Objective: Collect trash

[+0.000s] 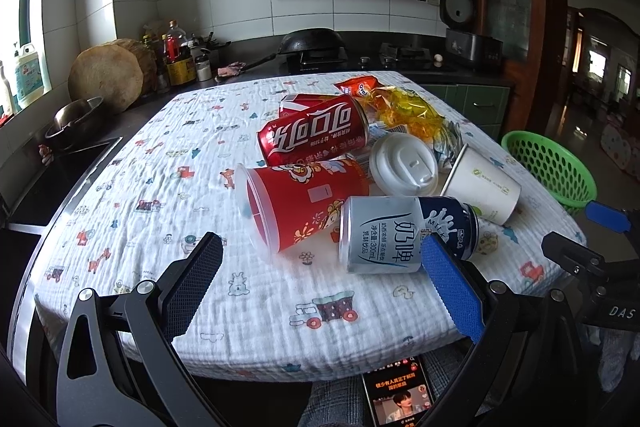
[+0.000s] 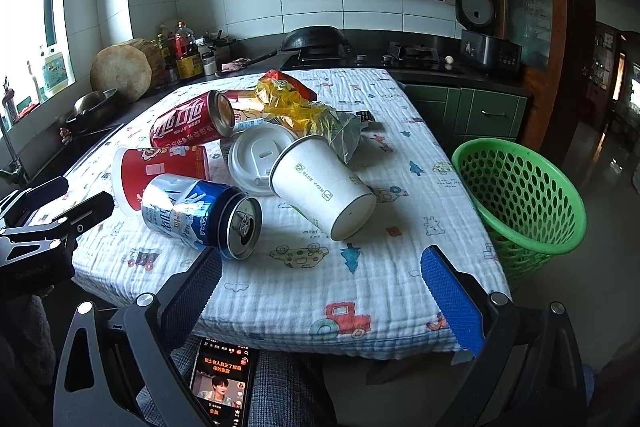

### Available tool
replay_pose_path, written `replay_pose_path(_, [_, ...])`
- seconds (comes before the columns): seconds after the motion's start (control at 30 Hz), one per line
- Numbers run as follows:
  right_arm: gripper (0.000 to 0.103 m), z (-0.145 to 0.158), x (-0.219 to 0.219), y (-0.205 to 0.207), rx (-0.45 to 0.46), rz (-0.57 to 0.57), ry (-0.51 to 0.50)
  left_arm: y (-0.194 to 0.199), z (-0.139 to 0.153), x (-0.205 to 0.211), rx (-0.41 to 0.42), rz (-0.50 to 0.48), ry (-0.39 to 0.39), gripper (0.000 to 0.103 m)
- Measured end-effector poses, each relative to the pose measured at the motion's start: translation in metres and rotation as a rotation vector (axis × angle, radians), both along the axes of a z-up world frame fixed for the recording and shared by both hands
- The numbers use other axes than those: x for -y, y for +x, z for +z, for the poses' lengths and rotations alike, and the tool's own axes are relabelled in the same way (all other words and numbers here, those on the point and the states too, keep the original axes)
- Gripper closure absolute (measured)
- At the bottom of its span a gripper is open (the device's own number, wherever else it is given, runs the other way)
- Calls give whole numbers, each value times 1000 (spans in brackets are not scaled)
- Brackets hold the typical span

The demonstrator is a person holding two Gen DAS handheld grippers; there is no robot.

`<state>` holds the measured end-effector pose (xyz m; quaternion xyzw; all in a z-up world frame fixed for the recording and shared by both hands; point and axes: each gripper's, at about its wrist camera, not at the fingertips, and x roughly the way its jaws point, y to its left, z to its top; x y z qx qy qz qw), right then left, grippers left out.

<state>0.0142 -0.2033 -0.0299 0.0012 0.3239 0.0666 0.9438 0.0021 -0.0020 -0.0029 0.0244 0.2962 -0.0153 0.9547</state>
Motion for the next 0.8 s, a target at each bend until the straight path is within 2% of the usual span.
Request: replay_pose_path(0.8, [6, 4, 11, -1, 8, -50, -29, 8, -1, 14, -1, -59, -3, 5])
